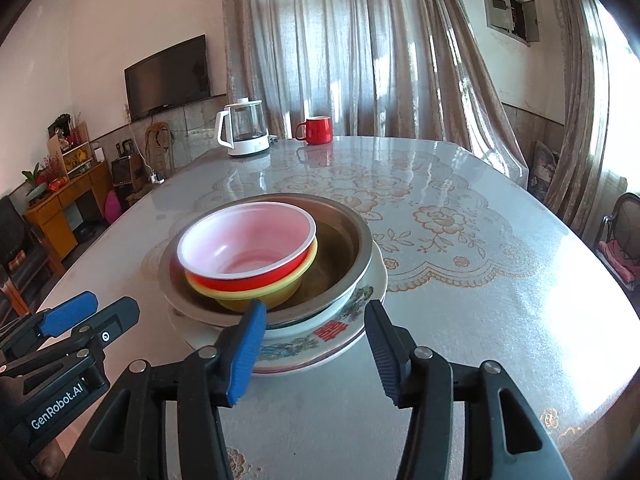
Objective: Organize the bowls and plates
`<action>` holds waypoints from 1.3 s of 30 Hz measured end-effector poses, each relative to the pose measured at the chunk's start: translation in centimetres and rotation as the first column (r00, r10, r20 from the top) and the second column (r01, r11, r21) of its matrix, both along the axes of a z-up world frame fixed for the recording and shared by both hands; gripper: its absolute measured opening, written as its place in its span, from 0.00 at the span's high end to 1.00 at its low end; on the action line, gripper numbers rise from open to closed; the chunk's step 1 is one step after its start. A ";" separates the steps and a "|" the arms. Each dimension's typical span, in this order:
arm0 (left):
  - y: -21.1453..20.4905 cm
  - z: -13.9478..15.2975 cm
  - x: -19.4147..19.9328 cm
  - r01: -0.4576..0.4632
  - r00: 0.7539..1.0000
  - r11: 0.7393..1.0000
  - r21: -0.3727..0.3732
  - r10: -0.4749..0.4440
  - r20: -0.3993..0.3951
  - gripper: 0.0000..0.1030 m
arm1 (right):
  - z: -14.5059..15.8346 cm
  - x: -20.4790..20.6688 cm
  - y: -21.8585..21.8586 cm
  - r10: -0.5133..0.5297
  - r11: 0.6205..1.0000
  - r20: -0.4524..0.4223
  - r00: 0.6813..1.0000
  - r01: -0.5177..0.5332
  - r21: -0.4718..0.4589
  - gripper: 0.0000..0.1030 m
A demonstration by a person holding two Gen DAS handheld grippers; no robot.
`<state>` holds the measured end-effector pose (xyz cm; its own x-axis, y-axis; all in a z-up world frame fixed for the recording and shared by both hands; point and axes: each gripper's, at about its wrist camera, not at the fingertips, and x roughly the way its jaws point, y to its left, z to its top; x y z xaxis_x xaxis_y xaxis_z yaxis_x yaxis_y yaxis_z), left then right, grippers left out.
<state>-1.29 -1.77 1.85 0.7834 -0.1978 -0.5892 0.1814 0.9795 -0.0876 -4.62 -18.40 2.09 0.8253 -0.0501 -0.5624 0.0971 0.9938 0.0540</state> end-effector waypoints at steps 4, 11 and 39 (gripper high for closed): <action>-0.7 -0.1 -0.5 -0.005 1.000 0.999 0.031 0.004 0.019 0.39 | -0.4 -0.5 -0.3 -0.029 1.000 -0.005 1.000 0.029 -0.011 0.47; -1.2 -0.1 -1.0 -0.010 0.999 0.998 0.063 0.008 0.033 0.31 | -0.3 -1.0 -0.6 -0.059 0.998 -0.001 0.998 0.059 -0.004 0.47; -0.9 0.4 -0.9 -0.065 0.996 0.994 0.082 0.060 0.068 0.07 | -0.3 -0.8 -0.6 -0.049 0.999 0.007 0.999 0.049 0.002 0.46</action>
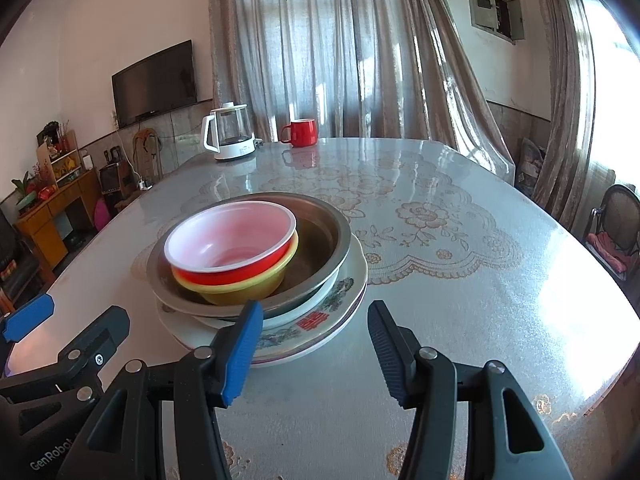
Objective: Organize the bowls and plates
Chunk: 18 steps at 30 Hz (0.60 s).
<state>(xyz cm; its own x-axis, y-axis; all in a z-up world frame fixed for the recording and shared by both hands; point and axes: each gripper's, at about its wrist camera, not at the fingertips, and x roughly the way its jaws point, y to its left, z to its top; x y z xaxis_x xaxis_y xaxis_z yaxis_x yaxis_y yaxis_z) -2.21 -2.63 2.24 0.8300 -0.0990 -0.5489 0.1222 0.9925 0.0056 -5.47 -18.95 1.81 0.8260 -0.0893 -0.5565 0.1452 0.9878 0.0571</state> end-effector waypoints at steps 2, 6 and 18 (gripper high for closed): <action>0.0 -0.1 0.0 0.000 1.000 1.000 0.000 0.000 -0.002 0.05 | -0.1 0.1 -0.1 -0.003 1.000 -0.005 1.000 0.003 0.002 0.46; 0.2 -0.1 0.0 -0.006 1.000 1.000 -0.005 0.006 -0.007 0.01 | -0.3 0.1 -0.2 -0.008 1.000 -0.013 1.000 0.008 0.003 0.46; 0.1 -0.1 -0.2 -0.029 1.000 0.999 0.029 0.029 0.001 0.00 | -0.3 0.3 -0.3 0.001 1.000 -0.016 1.000 -0.001 0.004 0.46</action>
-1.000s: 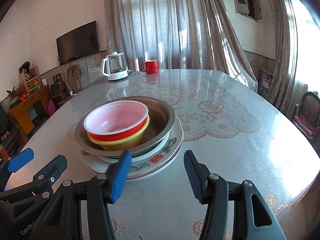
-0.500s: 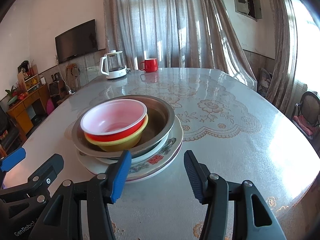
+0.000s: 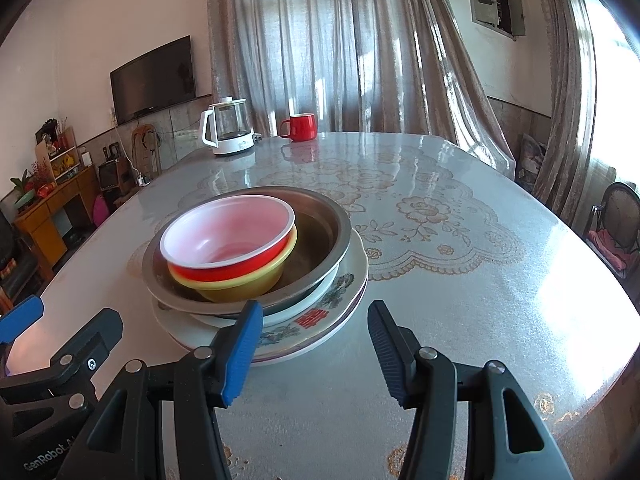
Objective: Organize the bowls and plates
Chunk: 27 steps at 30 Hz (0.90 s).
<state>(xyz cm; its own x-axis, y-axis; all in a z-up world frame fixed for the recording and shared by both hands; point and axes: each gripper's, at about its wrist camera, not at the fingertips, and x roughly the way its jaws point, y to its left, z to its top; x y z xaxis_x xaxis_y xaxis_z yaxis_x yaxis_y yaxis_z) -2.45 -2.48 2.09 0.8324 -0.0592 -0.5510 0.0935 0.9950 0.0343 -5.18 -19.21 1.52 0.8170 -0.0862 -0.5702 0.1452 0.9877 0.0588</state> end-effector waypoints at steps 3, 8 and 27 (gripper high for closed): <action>0.0 0.0 -0.2 -0.006 1.000 1.000 0.003 0.006 0.008 0.00 | 0.0 0.0 0.0 0.002 1.000 0.000 1.000 -0.002 -0.001 0.46; -0.1 0.1 -0.4 -0.011 1.000 1.000 0.008 0.011 0.022 0.00 | 0.1 -0.3 0.0 -0.001 1.000 0.003 1.000 0.001 -0.003 0.46; -0.6 -0.5 0.5 0.009 1.000 1.000 -0.005 -0.009 -0.007 0.00 | 0.0 0.2 -0.8 -0.017 1.000 0.006 1.000 0.017 0.015 0.42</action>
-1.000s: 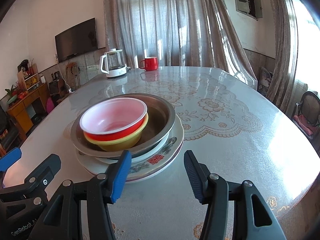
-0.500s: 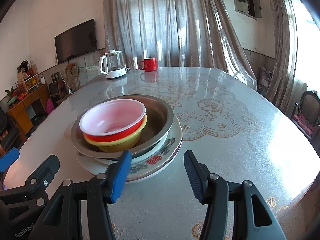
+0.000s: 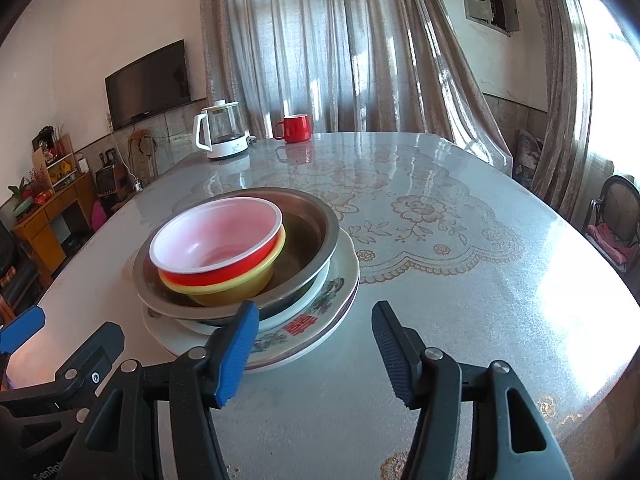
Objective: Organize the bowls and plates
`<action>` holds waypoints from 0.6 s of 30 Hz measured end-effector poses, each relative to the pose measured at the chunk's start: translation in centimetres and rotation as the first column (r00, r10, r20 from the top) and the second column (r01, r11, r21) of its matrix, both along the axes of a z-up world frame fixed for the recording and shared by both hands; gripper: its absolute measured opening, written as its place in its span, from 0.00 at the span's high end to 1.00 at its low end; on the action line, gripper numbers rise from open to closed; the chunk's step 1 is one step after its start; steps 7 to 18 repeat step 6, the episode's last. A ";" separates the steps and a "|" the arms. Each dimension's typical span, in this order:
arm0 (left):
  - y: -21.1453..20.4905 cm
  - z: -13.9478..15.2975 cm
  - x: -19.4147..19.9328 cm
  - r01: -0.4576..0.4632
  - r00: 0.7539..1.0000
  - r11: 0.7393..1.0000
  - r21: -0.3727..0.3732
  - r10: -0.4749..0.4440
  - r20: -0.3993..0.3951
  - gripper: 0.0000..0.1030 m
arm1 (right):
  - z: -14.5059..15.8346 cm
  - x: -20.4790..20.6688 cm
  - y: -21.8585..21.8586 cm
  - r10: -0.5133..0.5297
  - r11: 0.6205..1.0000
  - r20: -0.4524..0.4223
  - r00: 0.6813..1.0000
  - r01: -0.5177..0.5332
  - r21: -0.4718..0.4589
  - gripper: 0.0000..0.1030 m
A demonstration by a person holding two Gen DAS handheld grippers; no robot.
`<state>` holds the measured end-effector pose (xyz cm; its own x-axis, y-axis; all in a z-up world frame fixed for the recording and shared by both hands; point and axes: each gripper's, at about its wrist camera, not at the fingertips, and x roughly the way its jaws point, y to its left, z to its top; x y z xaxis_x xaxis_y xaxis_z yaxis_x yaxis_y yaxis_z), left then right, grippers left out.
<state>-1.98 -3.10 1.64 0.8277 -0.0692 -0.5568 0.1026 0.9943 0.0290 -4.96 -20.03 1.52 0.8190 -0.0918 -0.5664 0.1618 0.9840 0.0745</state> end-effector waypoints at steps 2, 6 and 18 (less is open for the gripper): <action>0.1 0.0 0.0 -0.006 1.000 1.000 -0.002 0.006 0.013 0.00 | 0.0 0.2 -0.1 -0.001 1.000 0.000 1.000 0.001 0.003 0.42; 0.2 0.0 0.2 -0.004 1.000 1.000 -0.002 0.004 0.017 0.01 | -0.1 0.3 -0.3 -0.008 1.000 0.002 1.000 0.008 0.005 0.41; 0.2 0.0 0.2 -0.004 1.000 1.000 -0.002 0.004 0.017 0.01 | -0.1 0.3 -0.3 -0.008 1.000 0.002 1.000 0.008 0.005 0.41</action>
